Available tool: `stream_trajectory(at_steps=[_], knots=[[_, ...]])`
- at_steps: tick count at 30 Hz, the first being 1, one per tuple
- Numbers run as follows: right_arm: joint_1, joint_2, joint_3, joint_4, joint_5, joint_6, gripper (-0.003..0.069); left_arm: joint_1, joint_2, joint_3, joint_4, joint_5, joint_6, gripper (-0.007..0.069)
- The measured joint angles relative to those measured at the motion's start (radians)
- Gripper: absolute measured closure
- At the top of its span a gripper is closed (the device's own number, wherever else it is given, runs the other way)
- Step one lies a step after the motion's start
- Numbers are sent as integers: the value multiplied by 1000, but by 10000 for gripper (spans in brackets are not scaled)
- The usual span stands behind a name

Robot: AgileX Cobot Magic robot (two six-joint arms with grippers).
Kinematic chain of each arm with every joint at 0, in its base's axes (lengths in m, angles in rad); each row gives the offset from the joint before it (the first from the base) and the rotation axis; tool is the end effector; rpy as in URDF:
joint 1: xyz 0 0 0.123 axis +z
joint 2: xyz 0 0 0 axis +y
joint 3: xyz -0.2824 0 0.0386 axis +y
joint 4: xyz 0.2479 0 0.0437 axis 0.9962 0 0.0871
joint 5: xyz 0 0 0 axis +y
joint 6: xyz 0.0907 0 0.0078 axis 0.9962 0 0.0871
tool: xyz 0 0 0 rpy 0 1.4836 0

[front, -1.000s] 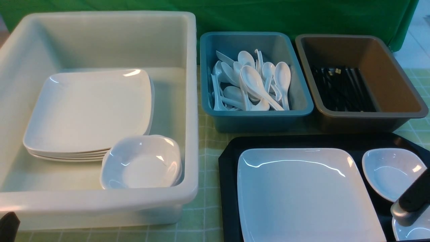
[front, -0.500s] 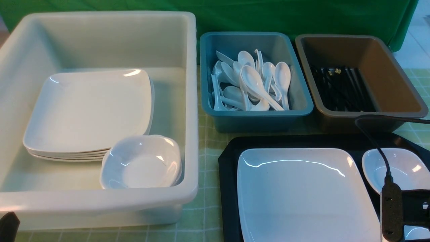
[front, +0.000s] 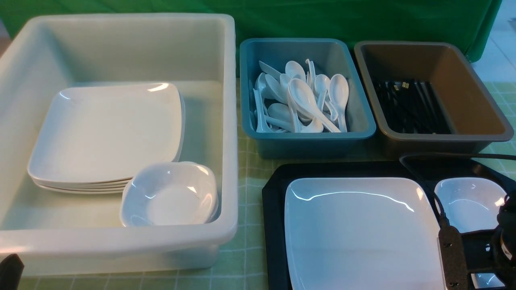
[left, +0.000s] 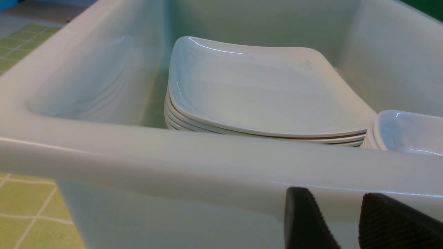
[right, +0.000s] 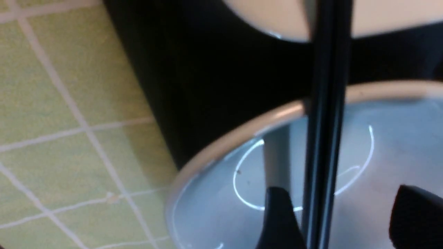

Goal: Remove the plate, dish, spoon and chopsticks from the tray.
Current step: Use the right arm to grab a pair of chopsticks from the plate, then use the right arm to put the chopsticks into the small storage box on the right

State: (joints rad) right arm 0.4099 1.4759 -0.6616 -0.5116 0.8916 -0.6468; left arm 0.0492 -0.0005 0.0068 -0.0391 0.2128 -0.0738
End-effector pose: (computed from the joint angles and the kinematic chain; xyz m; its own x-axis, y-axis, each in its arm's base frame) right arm 0.2112 0.0539 0.1734 -0.2049 -0.9295 0.3066 -0.9642 0.1377 -0.2268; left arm 0.0559 0.0020 0.1915 -0.1258 -0.1181 -0.9850 -0.0554 0.9922 -0.1119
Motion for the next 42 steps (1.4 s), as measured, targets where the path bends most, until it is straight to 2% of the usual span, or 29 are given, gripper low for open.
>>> stream_trajectory(at_steps=[10,13,16,17,18,19,27,36,42], knots=[[0,75,0,-1,-60,-1,253,0,0,0,0,0,-1,402],[0,82,0,-1,-68,-1,300,0,0,0,0,0,-1,402],[0,83,0,-2,-63,-3,449,0,0,0,0,0,-1,402],[0,83,0,-2,-61,-4,469,0,0,0,0,0,-1,402],[0,83,0,-3,-48,-9,558,0,0,0,0,0,-1,402],[0,83,0,-4,-38,-14,582,0,0,0,0,0,-1,402],[0,63,0,-4,15,-38,582,0,0,0,0,0,-1,402],[0,-68,-6,-3,63,-35,582,0,0,0,0,0,0,402],[0,-205,-154,3,107,117,582,0,0,0,0,0,0,402]])
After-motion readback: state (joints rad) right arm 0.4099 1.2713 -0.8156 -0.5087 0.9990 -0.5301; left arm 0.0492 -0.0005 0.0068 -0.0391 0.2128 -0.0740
